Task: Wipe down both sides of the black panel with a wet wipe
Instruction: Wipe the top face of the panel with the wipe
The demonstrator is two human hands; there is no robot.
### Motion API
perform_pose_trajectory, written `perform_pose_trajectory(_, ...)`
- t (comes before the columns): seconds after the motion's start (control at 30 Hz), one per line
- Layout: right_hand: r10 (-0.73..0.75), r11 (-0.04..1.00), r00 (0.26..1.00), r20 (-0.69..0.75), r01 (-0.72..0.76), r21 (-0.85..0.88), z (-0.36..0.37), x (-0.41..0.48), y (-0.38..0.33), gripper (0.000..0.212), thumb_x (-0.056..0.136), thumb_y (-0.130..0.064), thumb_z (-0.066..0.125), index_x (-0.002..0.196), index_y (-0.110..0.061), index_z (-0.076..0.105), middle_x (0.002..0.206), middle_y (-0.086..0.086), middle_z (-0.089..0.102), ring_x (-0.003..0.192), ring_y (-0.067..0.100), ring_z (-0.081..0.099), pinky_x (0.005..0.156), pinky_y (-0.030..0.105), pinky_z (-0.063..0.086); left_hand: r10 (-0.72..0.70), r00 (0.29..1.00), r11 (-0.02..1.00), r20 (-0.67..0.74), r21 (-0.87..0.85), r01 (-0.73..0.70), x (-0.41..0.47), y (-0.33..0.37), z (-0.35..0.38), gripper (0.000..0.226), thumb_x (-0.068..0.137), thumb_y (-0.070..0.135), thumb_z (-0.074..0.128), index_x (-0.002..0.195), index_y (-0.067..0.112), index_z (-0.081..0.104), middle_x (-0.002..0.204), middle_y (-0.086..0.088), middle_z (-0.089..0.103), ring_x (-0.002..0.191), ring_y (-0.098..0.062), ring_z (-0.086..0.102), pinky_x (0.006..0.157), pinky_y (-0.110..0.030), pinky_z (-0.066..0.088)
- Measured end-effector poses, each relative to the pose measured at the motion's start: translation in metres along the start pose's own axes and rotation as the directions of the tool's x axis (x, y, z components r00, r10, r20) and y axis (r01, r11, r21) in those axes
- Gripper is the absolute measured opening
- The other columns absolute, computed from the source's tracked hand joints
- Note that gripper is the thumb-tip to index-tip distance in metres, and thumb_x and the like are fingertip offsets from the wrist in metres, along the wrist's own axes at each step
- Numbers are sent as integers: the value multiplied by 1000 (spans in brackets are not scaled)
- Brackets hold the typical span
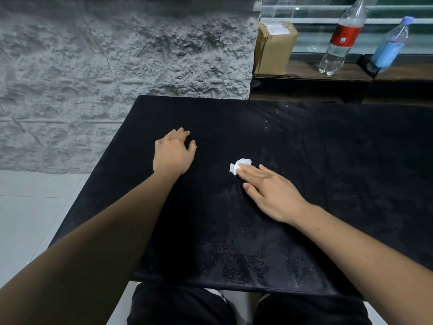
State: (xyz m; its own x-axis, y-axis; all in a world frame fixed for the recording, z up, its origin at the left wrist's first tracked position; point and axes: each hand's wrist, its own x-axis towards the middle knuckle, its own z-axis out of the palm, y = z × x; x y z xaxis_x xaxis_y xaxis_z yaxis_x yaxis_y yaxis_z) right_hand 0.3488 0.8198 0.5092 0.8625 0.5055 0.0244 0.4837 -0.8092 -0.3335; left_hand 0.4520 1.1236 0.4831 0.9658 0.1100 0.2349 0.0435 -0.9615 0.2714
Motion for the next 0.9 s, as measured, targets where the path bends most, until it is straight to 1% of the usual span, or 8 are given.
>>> perform_pose_trajectory(0.13, 65, 997, 997, -51, -67, -31, 11, -3, -17, 54, 112, -43, 26, 164, -30, 32, 171, -12, 24, 157, -2, 15, 128, 21, 3, -1, 1000, 1000, 5, 9, 1, 0, 0, 0, 54, 105, 52, 41, 152, 26, 53, 162, 3, 45, 154, -17, 34, 123, -47, 29)
perform_pose_trajectory(0.23, 73, 996, 994, -80, -76, -44, 18, -8, -33, 55, 112, -45, 25, 164, -28, 33, 171, -10, 25, 157, 0, 16, 124, 17, -2, -1, 1000, 1000, 7, 18, 1, 0, 0, 1, 55, 105, 52, 40, 152, 26, 53, 162, 3, 45, 154, -17, 34, 123, -48, 29)
perform_pose_trajectory(0.43, -13, 999, 999, -48, 11, -36, 31, -24, -63, 56, 112, -45, 23, 164, -27, 31, 171, -9, 25, 158, 1, 14, 129, 23, 3, 2, 1000, 1000, -13, 10, -2, 0, -1, 2, 54, 105, 52, 42, 151, 26, 55, 160, 2, 48, 153, -17, 36, 123, -48, 31)
perform_pose_trajectory(0.53, -53, 998, 998, -34, 52, -19, 33, -32, -76, 55, 112, -43, 24, 163, -26, 33, 171, -7, 28, 158, 3, 16, 129, 24, 3, 5, 1000, 1000, -29, -2, -5, -1, -2, 2, 53, 104, 51, 44, 149, 25, 56, 159, 1, 50, 152, -18, 38, 122, -48, 31)
perform_pose_trajectory(0.63, -91, 996, 996, -14, 90, -13, 37, -41, -88, 56, 111, -43, 24, 164, -24, 32, 171, -7, 26, 159, 3, 13, 130, 25, 2, 8, 999, 1000, -39, -21, -9, -2, -2, 3, 51, 104, 49, 45, 147, 24, 58, 158, 0, 51, 151, -19, 39, 121, -48, 31)
perform_pose_trajectory(0.9, -149, 988, 989, 22, 148, 32, 40, -59, -100, 53, 112, -39, 27, 163, -27, 33, 172, -9, 24, 158, 1, 12, 130, 28, 7, 13, 998, 1000, -66, -26, -15, -6, -3, 2, 48, 103, 46, 47, 142, 23, 62, 153, 0, 56, 148, -20, 44, 118, -49, 35)
